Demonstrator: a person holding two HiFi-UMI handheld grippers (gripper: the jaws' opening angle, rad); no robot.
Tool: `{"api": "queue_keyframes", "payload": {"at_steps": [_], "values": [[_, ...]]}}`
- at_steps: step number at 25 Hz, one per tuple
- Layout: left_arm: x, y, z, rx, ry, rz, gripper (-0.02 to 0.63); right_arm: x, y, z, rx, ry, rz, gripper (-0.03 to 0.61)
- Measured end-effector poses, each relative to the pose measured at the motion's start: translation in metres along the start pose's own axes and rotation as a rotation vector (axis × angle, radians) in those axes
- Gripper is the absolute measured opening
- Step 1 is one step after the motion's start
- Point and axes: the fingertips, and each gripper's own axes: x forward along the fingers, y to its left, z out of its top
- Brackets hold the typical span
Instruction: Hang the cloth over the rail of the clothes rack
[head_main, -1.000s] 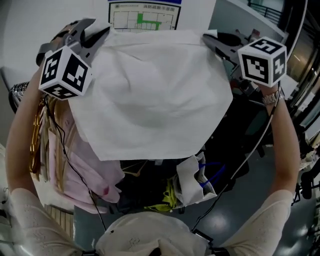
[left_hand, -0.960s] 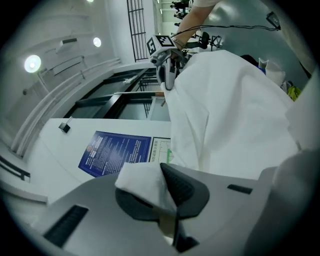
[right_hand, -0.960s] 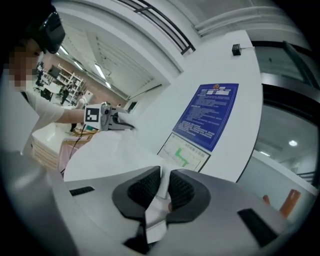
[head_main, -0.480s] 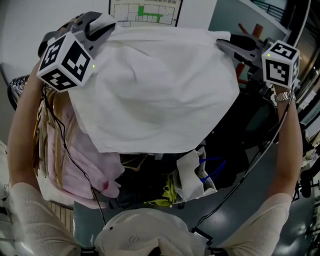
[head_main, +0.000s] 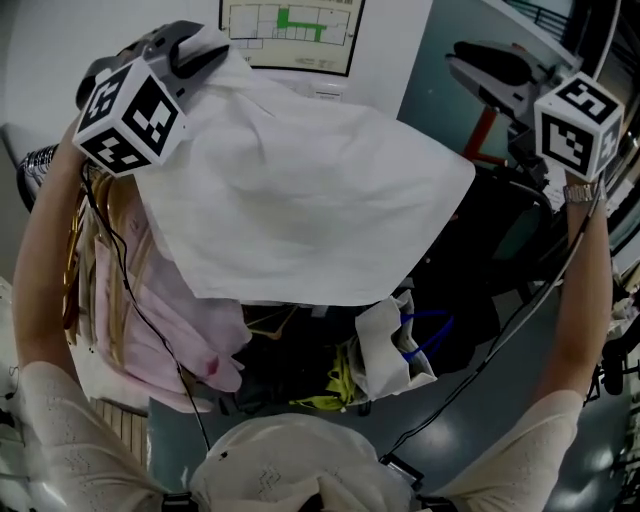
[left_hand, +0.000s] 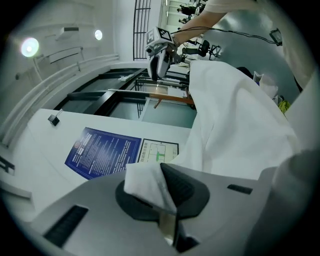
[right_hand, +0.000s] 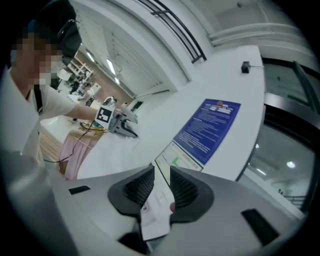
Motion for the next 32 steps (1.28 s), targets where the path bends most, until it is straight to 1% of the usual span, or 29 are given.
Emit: {"api": "queue_keyframes", "payload": {"at_steps": [2,4,5,7,10,14,16,18,19,20,22,24,25,28,32], "values": [[-0.001,0.002,0.001,-0.001,-0.012,0.016,0.017,0.019,0.025,0.038,-0.057,-0.070,0.047,0.103],[-0.001,0.003,-0.001,-0.011,-0.020,0.025,0.017,0.044,0.045,0.069,-0.085,-0.136,0.094,0.103],[-0.002,0.003,-0.002,-0.014,-0.022,0.028,0.017,0.059,0.055,0.080,-0.096,-0.151,0.121,0.103],[-0.003,0.004,-0.002,-0.020,-0.027,0.037,0.017,0.093,0.076,0.090,-0.118,-0.145,0.178,0.103],[-0.002,0.005,0.000,-0.026,-0.044,0.041,0.017,0.143,0.103,0.092,-0.144,-0.103,0.246,0.103],[-0.004,0.005,0.002,-0.063,-0.091,0.016,0.017,0.192,0.114,0.089,-0.157,-0.057,0.262,0.101],[-0.008,0.007,0.002,-0.085,-0.116,0.011,0.017,0.210,0.119,0.086,-0.167,-0.029,0.277,0.101],[-0.012,0.007,0.001,-0.090,-0.124,0.003,0.017,0.224,0.124,0.085,-0.184,-0.006,0.288,0.101],[-0.013,0.006,0.000,-0.085,-0.117,-0.002,0.017,0.228,0.127,0.085,-0.186,0.003,0.299,0.082],[-0.013,0.006,-0.002,-0.072,-0.105,-0.004,0.017,0.230,0.129,0.085,-0.181,0.012,0.311,0.029],[-0.014,0.006,-0.006,-0.025,-0.076,0.002,0.017,0.233,0.129,0.084,-0.160,0.025,0.324,0.025],[-0.018,0.008,-0.010,0.018,-0.059,0.015,0.017,0.234,0.123,0.084,-0.147,0.031,0.314,0.025],[-0.022,0.010,-0.012,0.023,-0.057,0.021,0.017,0.234,0.120,0.084,-0.140,0.029,0.304,0.025],[-0.036,0.014,-0.017,-0.005,-0.063,0.027,0.017,0.231,0.113,0.086,-0.127,0.013,0.286,0.025],[-0.055,0.012,-0.027,0.029,-0.015,0.033,0.017,0.233,0.111,0.083,-0.149,0.040,0.279,0.025]]}}
